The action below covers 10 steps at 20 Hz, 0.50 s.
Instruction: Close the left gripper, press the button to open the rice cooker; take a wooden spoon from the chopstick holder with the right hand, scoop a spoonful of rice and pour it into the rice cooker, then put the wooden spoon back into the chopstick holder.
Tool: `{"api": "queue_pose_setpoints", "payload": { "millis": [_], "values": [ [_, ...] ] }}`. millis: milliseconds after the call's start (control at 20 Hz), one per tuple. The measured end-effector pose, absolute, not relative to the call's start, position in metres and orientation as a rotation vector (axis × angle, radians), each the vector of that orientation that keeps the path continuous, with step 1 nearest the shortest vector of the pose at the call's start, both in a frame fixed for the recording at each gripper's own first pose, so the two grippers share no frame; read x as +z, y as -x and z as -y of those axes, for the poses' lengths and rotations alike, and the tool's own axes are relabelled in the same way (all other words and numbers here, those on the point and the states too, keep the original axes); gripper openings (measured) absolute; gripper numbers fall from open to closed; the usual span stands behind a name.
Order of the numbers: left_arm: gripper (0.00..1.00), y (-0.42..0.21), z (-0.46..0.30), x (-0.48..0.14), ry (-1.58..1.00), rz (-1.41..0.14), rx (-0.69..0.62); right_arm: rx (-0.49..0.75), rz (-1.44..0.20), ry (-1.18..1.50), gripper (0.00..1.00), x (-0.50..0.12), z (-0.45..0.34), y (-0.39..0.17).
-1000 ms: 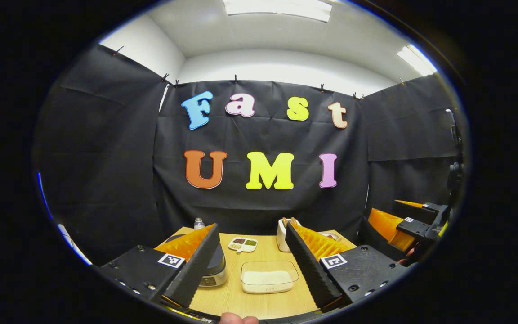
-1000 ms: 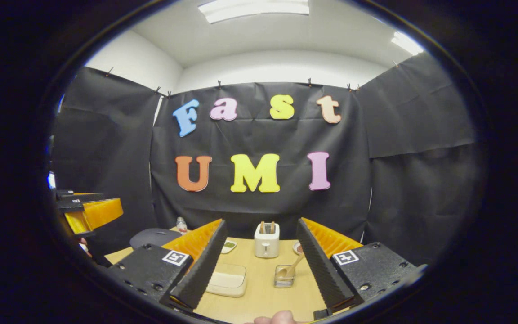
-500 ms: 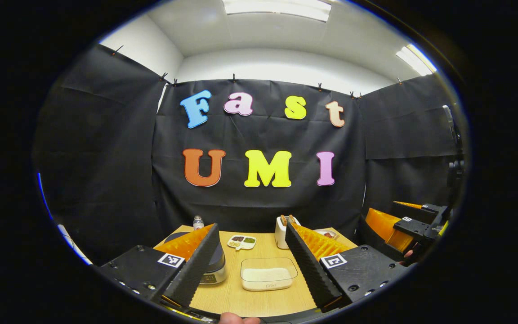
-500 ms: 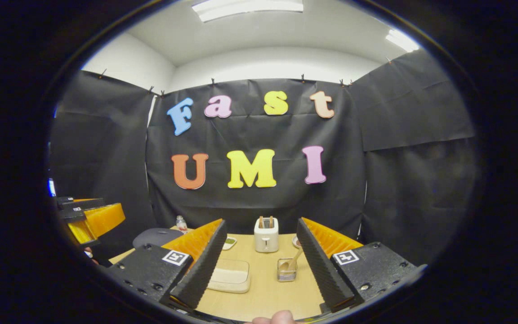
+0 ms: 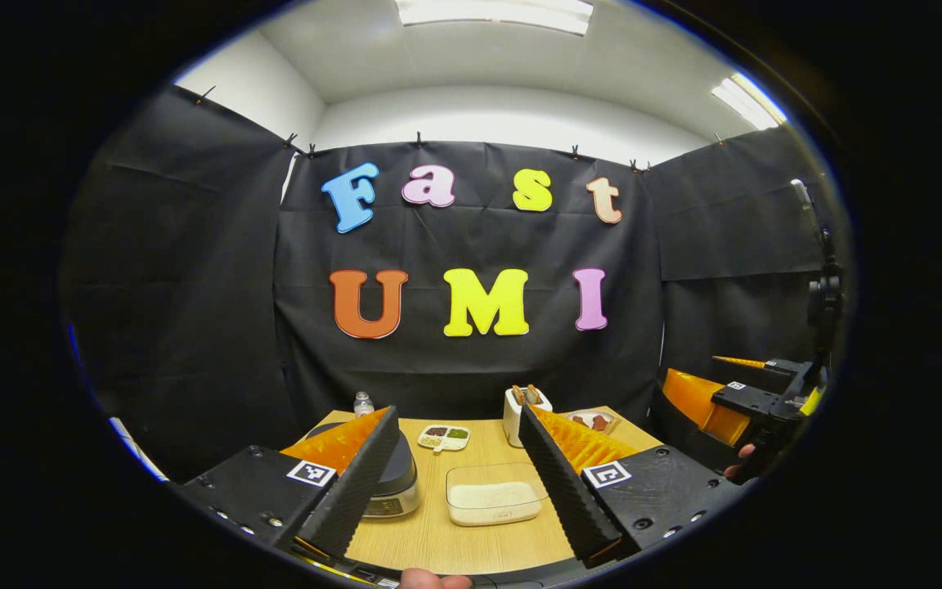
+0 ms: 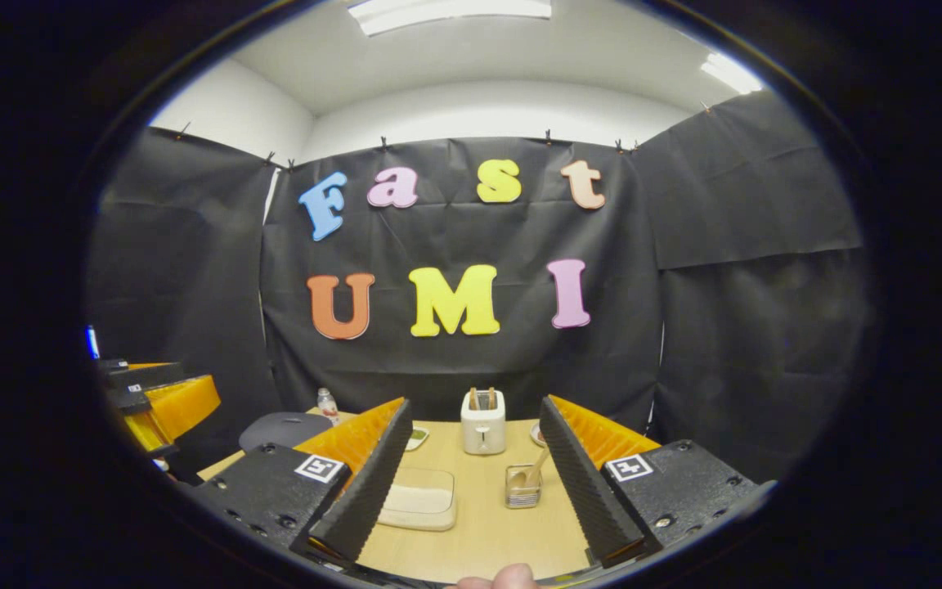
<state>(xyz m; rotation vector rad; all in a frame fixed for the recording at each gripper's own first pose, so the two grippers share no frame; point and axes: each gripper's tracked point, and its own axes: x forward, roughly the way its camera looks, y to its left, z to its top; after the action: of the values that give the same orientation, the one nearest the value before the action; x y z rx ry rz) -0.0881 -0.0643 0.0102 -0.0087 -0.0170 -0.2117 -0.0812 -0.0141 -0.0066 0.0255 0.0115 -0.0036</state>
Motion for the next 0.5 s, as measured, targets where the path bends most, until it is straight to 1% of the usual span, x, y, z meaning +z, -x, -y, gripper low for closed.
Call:
{"api": "queue_pose_setpoints", "payload": {
  "millis": [300, 350, 500],
  "values": [
    [0.95, 0.089, 0.059, 0.01, 0.0, 0.015, -0.213, -0.002, 0.007, -0.007, 1.0, 0.0, 0.011, 0.082],
    [0.95, 0.088, 0.059, 0.01, 0.001, 0.014, -0.213, 0.001, 0.007, -0.008, 0.99, 0.0, 0.01, 0.082],
    [0.95, 0.089, 0.053, 0.009, -0.004, 0.012, -0.204, 0.014, 0.012, -0.005, 1.0, 0.002, 0.003, 0.081]
  ]
}}
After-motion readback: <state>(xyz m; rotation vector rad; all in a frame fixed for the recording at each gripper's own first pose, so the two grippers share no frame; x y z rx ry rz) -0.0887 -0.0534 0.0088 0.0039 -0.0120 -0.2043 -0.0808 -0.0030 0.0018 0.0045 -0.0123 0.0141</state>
